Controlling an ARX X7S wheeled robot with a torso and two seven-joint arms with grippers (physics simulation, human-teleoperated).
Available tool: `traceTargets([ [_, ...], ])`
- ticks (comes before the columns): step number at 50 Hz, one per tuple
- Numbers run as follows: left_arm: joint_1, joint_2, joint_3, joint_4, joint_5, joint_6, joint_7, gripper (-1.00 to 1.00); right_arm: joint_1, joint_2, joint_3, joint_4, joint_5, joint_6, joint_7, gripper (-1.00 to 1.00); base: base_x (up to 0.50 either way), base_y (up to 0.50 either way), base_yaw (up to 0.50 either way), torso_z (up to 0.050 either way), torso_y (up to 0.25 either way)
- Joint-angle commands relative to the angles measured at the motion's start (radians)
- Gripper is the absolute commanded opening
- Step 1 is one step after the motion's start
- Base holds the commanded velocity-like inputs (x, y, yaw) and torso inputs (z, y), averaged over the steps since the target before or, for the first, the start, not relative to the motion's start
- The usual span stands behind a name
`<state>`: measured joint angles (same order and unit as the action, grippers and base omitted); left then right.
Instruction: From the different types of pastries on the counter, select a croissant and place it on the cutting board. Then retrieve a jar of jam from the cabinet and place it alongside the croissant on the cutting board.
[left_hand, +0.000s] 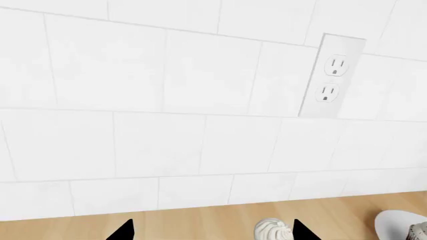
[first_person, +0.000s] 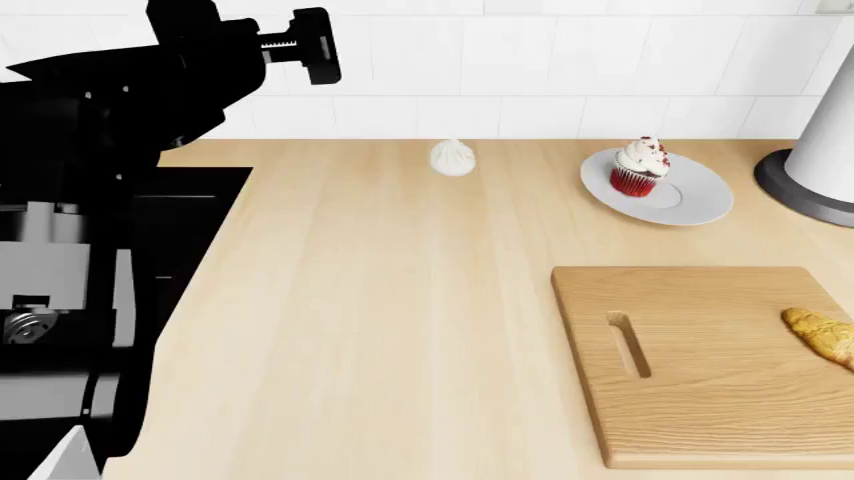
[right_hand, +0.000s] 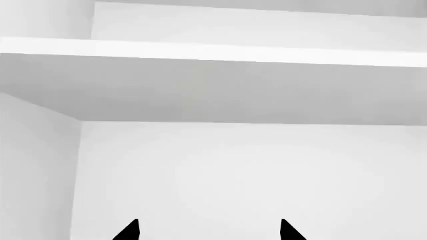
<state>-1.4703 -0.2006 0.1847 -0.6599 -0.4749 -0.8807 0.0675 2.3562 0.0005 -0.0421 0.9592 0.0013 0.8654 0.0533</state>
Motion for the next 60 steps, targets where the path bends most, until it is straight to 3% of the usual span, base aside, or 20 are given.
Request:
traceTargets([
  [1, 0.002, 0.005, 0.002, 0.015, -0.009, -0.009, -0.003, 1.0, 0.0, 0.0, 0.009, -0.017, 0.016, 0.11, 0.081, 1.0, 0.0, 0.0, 0.0, 0.0, 0.0],
  [11, 0.001, 0.008, 0.007, 0.015, -0.012, -0.008, -0.002, 1.0, 0.0, 0.0, -0.011, -0.026, -0.017, 0.181, -0.002, 1.0, 0.0, 0.0, 0.0, 0.0, 0.0],
  [28, -0.007, 0.011, 0.013, 0.01, -0.017, -0.006, -0.002, 1.0, 0.0, 0.0, 0.002, -0.041, 0.007, 0.314, 0.13, 1.0, 0.0, 0.0, 0.0, 0.0, 0.0],
  [43, -0.002, 0.012, 0.017, 0.017, -0.024, -0.009, -0.006, 1.0, 0.0, 0.0, 0.009, -0.043, 0.022, 0.332, 0.217, 1.0, 0.0, 0.0, 0.0, 0.0, 0.0],
  [45, -0.001, 0.012, 0.018, 0.018, -0.025, -0.01, -0.006, 1.0, 0.0, 0.029, 0.026, 0.076, -0.052, 0.202, 0.132, 1.0, 0.0, 0.0, 0.0, 0.0, 0.0],
  [48, -0.001, 0.012, 0.019, 0.02, -0.026, -0.01, -0.007, 1.0, 0.0, 0.049, 0.027, 0.133, -0.076, 0.148, 0.08, 1.0, 0.0, 0.0, 0.0, 0.0, 0.0],
  [60, -0.003, 0.011, 0.021, 0.022, -0.031, -0.011, -0.01, 1.0, 0.0, 0.056, 0.028, 0.143, -0.076, 0.178, 0.009, 1.0, 0.0, 0.0, 0.0, 0.0, 0.0],
])
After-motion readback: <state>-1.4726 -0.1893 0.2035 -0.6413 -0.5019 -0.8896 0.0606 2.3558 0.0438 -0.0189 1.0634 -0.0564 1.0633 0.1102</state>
